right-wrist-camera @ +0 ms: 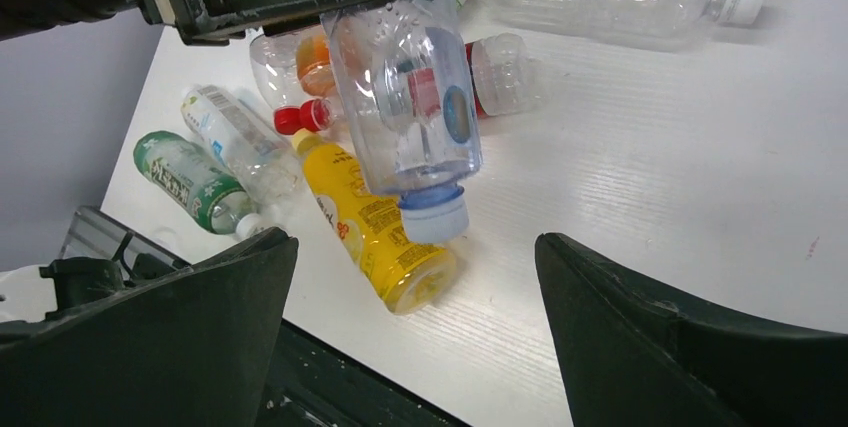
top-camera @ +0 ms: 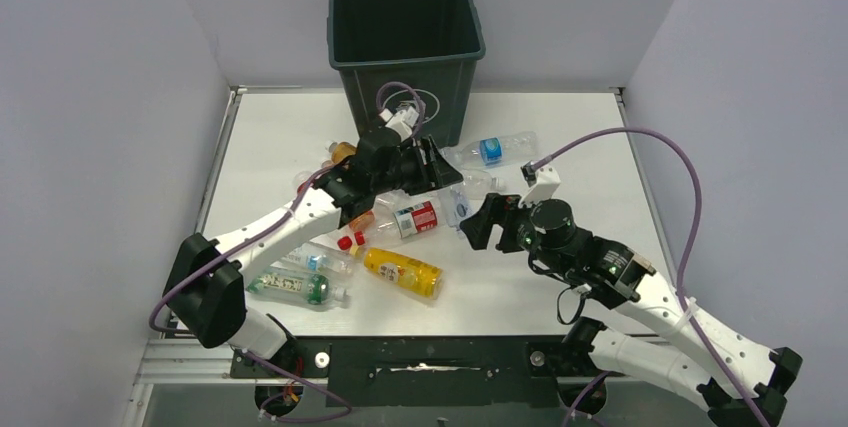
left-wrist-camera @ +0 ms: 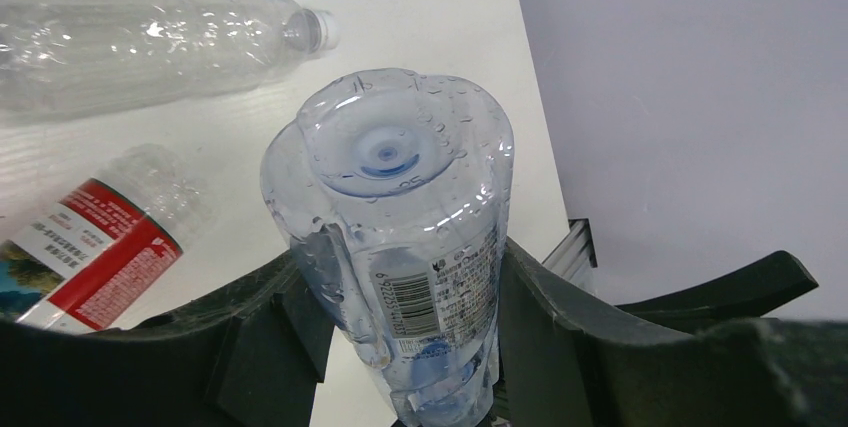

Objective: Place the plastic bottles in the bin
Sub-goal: Pick up the plastic bottle at the center of the board.

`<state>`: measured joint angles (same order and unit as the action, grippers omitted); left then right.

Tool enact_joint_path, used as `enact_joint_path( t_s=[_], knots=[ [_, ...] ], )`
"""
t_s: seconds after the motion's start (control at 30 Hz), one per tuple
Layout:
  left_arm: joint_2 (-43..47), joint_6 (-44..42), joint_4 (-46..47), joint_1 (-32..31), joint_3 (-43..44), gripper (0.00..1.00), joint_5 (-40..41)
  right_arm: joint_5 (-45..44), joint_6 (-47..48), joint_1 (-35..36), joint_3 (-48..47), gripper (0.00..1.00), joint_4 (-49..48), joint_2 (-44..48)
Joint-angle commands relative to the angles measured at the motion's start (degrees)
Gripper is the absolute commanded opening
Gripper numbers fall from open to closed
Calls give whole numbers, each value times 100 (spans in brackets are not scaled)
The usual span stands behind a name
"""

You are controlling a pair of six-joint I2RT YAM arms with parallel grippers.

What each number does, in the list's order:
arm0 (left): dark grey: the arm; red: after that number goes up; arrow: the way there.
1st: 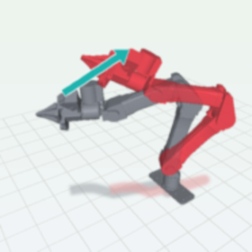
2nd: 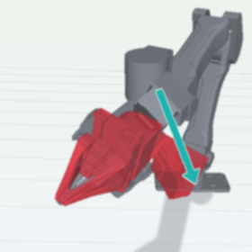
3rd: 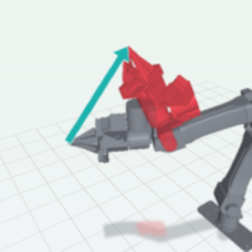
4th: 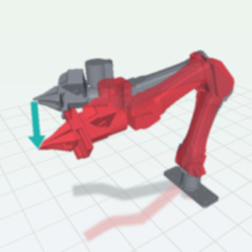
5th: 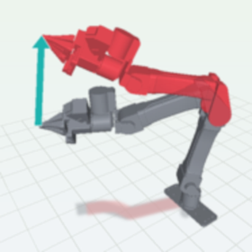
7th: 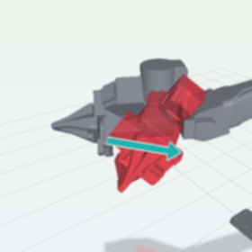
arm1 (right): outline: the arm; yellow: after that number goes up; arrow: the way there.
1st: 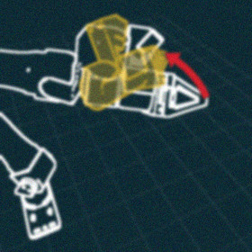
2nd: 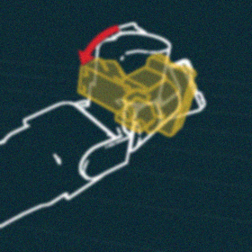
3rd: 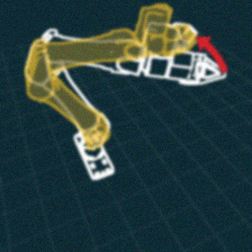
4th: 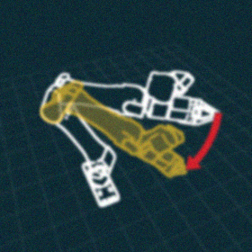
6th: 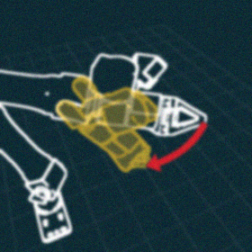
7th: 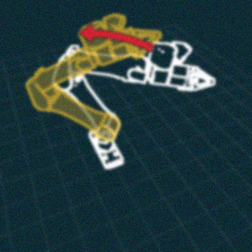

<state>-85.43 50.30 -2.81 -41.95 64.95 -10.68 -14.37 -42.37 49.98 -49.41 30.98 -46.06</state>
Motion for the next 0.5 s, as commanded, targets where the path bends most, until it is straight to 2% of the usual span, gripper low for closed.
enact_joint_path(
  t_s=[0.0,0.47],
  knots=[
    [240,-282,-147,209,498,35,-118,-81,-198,39,24,94,-4,314],
    [485,-560,-710,434,1086,35,-195,-92,-270,39,180,98,12,296]
  ],
)
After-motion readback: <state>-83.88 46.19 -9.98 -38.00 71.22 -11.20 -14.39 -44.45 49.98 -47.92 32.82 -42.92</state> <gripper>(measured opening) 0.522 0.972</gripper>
